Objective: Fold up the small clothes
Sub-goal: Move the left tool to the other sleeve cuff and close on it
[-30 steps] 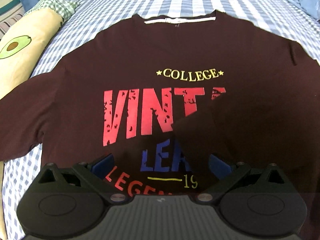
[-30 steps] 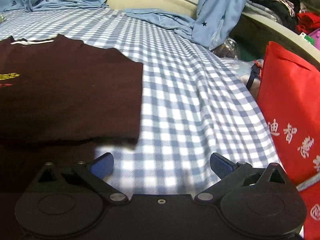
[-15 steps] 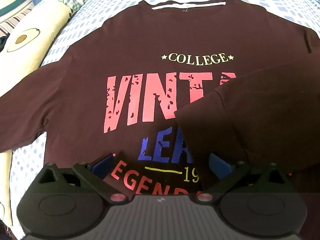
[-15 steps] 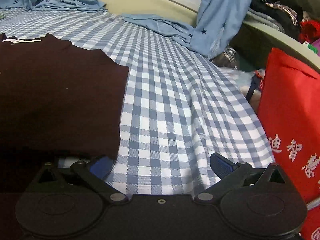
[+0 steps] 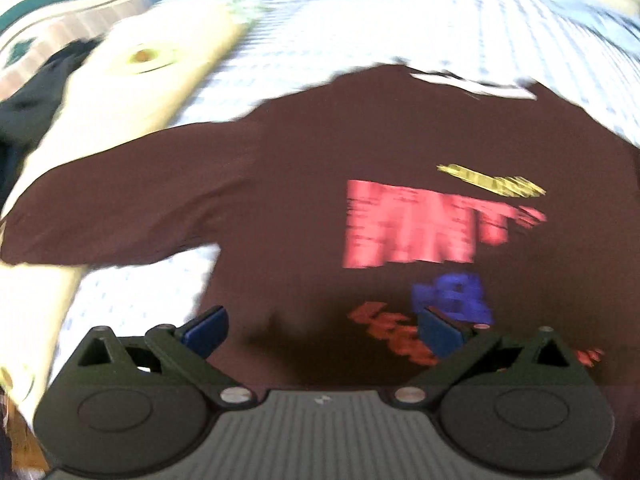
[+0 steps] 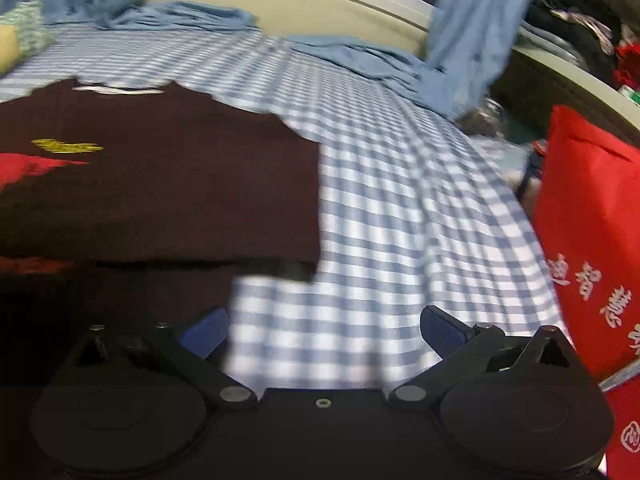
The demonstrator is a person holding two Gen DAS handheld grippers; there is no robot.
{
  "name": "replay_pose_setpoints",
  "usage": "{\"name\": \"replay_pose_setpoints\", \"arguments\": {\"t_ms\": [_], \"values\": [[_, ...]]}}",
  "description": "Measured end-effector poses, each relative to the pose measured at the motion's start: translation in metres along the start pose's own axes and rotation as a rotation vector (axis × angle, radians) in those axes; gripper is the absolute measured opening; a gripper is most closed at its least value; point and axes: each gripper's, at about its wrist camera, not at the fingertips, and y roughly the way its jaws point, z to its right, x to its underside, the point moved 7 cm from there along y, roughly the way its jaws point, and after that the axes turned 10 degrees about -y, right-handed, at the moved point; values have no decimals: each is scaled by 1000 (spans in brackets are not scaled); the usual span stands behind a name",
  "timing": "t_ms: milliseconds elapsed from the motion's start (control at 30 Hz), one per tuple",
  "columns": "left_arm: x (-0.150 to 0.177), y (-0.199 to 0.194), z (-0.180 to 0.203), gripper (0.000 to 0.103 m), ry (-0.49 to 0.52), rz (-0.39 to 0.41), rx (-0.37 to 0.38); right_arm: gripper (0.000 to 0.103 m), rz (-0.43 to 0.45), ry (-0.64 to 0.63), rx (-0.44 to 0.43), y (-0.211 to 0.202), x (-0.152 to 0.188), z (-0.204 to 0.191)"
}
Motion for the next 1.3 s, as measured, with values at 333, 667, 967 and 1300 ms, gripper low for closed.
{"name": "replay_pose_setpoints", "arguments": {"t_ms": [333,667,967,1300], "values": [[-39,11,-249,103,-372,112,-270,102,58,-136,-197,-68,-27,-120],[-72,33,-428,102,-732,269,-257,102,105,-265,-251,-99,-63,-191],[-92,77,-455,101,-689,203,-286,102,82,-284,-252,-103,-73,-207],[-82,91,-448,33,-730,177,-159,102,27,-276,-248,-97,-63,-208]]}}
